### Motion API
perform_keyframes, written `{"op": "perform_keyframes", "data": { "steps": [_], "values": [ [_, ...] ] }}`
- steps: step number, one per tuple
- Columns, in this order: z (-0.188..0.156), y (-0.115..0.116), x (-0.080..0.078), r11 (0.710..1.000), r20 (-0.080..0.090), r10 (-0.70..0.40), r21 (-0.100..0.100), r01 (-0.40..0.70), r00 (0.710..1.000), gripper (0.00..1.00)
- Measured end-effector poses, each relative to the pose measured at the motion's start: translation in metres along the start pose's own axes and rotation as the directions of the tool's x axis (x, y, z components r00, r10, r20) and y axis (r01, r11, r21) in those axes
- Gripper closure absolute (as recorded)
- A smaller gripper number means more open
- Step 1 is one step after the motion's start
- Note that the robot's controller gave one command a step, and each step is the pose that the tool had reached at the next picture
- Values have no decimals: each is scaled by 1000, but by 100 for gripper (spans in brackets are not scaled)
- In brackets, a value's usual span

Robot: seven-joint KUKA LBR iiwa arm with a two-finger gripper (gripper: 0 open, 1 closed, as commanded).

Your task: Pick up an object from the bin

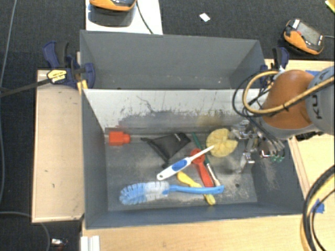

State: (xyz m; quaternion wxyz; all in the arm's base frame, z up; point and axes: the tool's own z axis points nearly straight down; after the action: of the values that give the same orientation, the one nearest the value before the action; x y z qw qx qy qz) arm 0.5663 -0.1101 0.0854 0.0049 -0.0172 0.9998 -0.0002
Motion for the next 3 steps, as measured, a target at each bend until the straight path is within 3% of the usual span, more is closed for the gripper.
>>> {"op": "perform_keyframes", "data": {
  "steps": [1,2,3],
  "values": [
    [5,64,37,990,9,-142,3,142,990,0],
    [11,104,15,961,15,277,1,-277,961,100],
    [11,104,15,963,14,270,2,-270,963,100]
  ]
}}
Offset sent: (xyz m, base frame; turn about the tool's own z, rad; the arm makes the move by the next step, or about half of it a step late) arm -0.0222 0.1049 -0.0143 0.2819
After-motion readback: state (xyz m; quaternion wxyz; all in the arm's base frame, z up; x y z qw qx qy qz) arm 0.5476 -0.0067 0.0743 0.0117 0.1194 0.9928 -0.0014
